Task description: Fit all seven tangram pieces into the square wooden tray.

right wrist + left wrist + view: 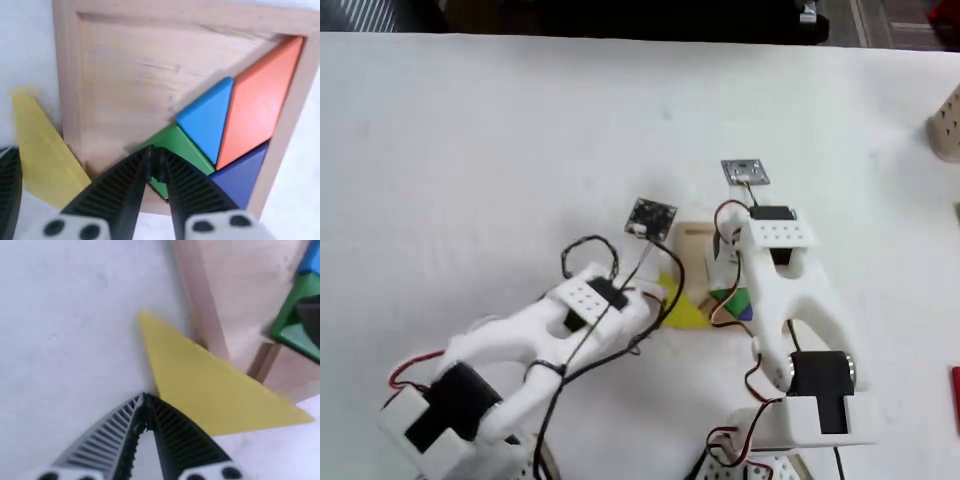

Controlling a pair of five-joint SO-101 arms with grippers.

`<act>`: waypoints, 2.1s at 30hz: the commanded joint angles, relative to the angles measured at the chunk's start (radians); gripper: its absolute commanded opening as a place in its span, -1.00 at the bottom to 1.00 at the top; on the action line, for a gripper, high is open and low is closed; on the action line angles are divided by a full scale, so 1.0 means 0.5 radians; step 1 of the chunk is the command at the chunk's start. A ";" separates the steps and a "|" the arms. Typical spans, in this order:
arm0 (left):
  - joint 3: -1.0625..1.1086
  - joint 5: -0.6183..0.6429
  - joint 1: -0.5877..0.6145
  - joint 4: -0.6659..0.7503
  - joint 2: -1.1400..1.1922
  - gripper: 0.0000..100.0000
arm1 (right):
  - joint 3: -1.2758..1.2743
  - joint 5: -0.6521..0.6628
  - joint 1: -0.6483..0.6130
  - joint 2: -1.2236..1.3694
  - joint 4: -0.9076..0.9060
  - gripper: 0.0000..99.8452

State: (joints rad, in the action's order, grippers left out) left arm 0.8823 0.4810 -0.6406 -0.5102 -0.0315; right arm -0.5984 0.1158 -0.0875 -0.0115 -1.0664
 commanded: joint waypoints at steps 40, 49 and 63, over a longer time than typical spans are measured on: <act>-0.190 0.132 0.382 0.414 -0.345 -0.95 | -0.347 0.135 0.060 -0.790 -0.121 -0.96; -0.414 0.144 1.115 0.414 -0.213 -0.95 | -0.565 0.644 -0.051 -0.879 -0.333 -0.96; -0.681 0.135 1.122 0.399 0.161 -0.95 | -0.724 0.798 0.048 -0.867 -0.216 -0.96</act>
State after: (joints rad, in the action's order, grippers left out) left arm 0.5984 0.5301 -0.0867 -0.3061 0.0560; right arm -0.9636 0.5071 -0.0522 -0.4166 -1.1953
